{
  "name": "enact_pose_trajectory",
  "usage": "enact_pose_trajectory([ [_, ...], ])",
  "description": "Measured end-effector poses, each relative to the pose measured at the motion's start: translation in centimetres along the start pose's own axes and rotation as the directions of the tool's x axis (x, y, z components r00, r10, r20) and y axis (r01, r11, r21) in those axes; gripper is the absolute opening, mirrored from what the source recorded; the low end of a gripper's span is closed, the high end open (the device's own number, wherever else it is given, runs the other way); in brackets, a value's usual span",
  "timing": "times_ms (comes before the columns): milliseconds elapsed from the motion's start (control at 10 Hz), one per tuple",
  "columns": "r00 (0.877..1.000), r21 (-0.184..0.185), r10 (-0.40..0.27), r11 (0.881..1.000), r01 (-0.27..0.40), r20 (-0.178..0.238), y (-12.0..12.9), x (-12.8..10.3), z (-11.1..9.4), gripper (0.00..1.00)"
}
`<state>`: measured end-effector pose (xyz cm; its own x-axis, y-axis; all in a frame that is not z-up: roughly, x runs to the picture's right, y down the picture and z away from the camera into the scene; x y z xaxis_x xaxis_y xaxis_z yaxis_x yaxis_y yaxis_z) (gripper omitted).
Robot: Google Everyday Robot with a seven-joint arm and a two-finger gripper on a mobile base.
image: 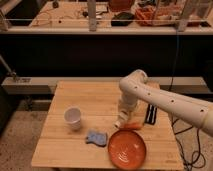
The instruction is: Place the bottle in the ceramic bowl
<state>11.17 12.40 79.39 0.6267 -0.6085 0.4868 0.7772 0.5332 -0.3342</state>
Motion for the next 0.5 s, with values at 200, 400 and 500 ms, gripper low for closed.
enact_pose_trajectory([
  [200,1.0,0.006,-0.002,1.0,0.002,0.002,0.5,-0.3,-0.5,0.01],
  [400,1.0,0.006,0.002,1.0,-0.002,0.006,1.8,-0.3,-1.0,0.01],
  [500,1.0,0.006,0.0,1.0,0.0,0.008,2.1,-0.4,-1.2,0.01],
])
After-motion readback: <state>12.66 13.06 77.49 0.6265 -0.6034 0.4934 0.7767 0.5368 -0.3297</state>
